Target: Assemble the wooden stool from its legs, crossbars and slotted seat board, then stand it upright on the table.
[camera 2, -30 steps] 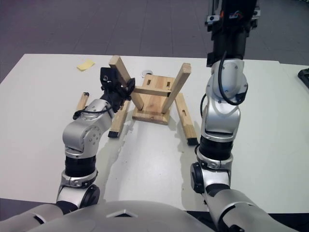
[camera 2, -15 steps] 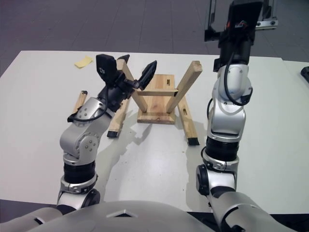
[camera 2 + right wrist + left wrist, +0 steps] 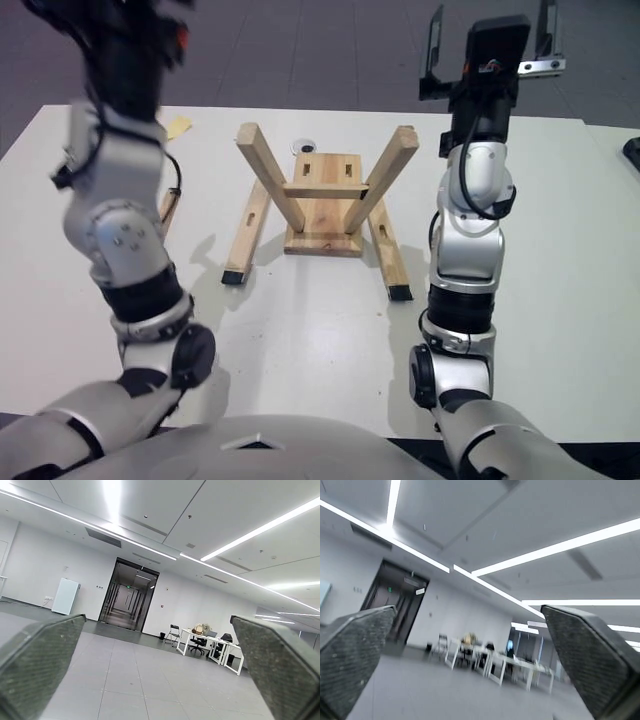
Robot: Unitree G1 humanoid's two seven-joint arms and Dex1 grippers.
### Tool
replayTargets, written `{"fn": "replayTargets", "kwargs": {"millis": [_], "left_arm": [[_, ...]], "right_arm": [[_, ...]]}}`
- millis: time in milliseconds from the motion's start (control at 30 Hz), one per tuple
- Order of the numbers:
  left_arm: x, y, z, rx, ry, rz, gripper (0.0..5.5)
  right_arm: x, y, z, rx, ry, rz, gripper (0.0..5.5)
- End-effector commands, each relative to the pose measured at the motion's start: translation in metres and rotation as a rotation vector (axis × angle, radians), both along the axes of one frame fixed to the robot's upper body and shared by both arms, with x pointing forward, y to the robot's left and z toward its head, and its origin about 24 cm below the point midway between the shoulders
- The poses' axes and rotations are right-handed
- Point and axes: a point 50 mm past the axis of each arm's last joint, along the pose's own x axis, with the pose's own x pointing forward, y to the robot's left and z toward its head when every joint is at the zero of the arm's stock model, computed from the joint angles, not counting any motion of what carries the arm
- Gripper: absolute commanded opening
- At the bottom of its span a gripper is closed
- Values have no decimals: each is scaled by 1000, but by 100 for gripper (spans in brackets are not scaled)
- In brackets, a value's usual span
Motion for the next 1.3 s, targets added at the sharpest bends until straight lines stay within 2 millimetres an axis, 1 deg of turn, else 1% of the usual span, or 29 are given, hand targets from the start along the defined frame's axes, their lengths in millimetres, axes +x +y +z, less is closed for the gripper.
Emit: {"fn": "replayTargets", "kwargs": {"millis": [33, 67, 100, 133, 200, 233, 267, 300, 367, 467, 533, 633, 733, 833, 900, 933, 967, 1000, 1033, 1100, 1133, 1167, 1200, 1233, 1267, 1300], "left_arm": [[16, -2, 10, 154, 49, 9, 540], [26, -11, -11, 276, 153, 4, 540], [34, -18, -42, 393, 275, 11, 540], [38, -26, -82, 504, 404, -6, 540], [28, -36, -149, 656, 580, -47, 540], [21, -40, -172, 702, 627, -69, 540], [16, -43, -189, 697, 670, -82, 540], [15, -46, -196, 679, 682, -86, 540], [20, -50, -186, 580, 633, -94, 540], [31, -55, -162, 491, 532, -68, 540], [35, -51, -149, 457, 474, -29, 540], [39, -35, -128, 385, 402, 35, 540], [41, -23, -90, 285, 287, 65, 540], [39, -16, -41, 173, 154, 85, 540], [33, -14, -8, 102, 53, 78, 540], [32, -17, -1, 113, 36, 67, 540], [33, -24, -4, 167, 48, 58, 540], [36, -32, -16, 254, 89, 58, 540], [43, -42, -39, 373, 173, 54, 540], [50, -60, -105, 645, 300, 126, 540], [52, -65, -151, 691, 456, 109, 540], [49, -64, -182, 726, 553, 124, 540], [44, -63, -205, 748, 609, 132, 540], [42, -63, -219, 726, 652, 131, 540], [42, -65, -220, 707, 645, 134, 540], [43, -70, -215, 677, 618, 120, 540]], "right_arm": [[-1, -7, 0, 3, -3, -28, 537], [-2, -7, -1, 5, -2, -31, 537], [-2, -7, -2, 7, 1, -33, 537], [-3, -7, -3, 9, 7, -32, 537], [-2, -5, -6, 11, 19, -24, 537], [-1, -4, -6, 12, 25, -19, 537], [-1, -3, -8, 9, 34, -13, 537], [0, -3, -8, 8, 41, -9, 537], [1, -5, -10, 8, 53, -9, 537], [1, -7, -13, 9, 68, -14, 537], [2, -6, -15, 7, 74, -7, 537], [2, -3, -17, 5, 77, 2, 537], [2, -3, -18, 5, 78, 2, 537], [1, -4, -19, 12, 79, -7, 537], [1, -6, -20, 20, 80, -17, 537], [0, -6, -21, 23, 80, -19, 537], [0, -6, -21, 24, 80, -20, 537], [-1, -6, -21, 26, 80, -22, 537], [-1, -6, -21, 28, 80, -24, 537], [-3, -7, -23, 32, 80, -33, 537], [-3, -7, -24, 34, 83, -36, 537], [-2, -5, -24, 35, 87, -30, 537], [-1, -3, -25, 36, 91, -19, 537], [1, -1, -25, 35, 95, -8, 537], [0, -2, -26, 33, 101, -8, 537], [0, -3, -27, 32, 106, -11, 537]]}}
